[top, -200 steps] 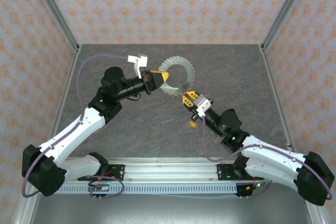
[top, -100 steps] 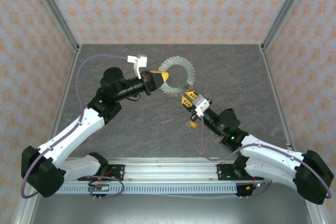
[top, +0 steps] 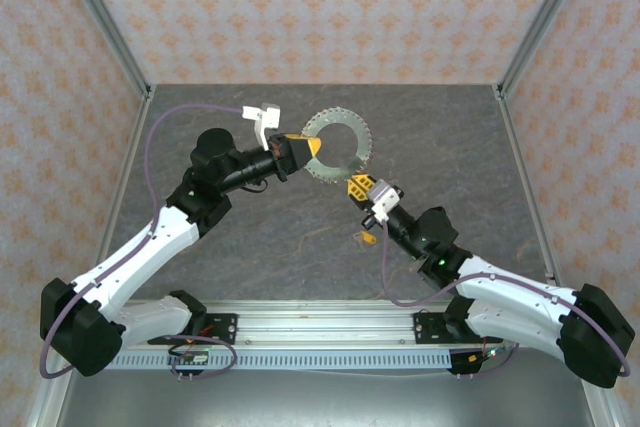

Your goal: Put the keys on the keyring

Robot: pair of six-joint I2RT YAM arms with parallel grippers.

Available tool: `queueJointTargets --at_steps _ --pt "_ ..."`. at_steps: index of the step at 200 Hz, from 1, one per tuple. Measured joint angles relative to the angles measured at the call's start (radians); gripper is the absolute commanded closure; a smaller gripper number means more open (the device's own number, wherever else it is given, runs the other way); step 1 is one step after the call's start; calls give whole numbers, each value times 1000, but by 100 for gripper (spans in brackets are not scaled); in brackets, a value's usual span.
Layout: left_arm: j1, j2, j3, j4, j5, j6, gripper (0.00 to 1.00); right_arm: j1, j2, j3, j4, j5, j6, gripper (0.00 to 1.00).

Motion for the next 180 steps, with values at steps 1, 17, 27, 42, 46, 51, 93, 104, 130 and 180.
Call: queueJointTargets --at_steps 1,17,27,42,46,51,93,104,130,180 --pt "0 0 0 0 0 0 100 0 0 0 0 0 0 89" --pt "0 0 0 0 0 0 100 0 0 0 1 0 -1 89" --pt "0 0 0 0 0 0 100 0 0 0 3 1 -1 90" --pt "0 0 0 0 0 0 100 0 0 0 10 6 -1 95" --pt "0 0 0 0 0 0 100 0 0 0 11 10 -3 95" --pt "0 0 0 0 0 0 100 0 0 -1 13 14 -5 95" --pt "0 0 0 0 -15 -1 100 0 0 -4 21 34 -5 100" --pt "0 0 0 -3 -33 -2 100 0 0 -4 21 35 0 100" --pt "-6 0 -10 -28 -99 -30 96 0 -6 -4 4 46 32 100" --pt "-13 0 -91 -32 -180 -142 91 0 -19 20 -157 41 125 100"
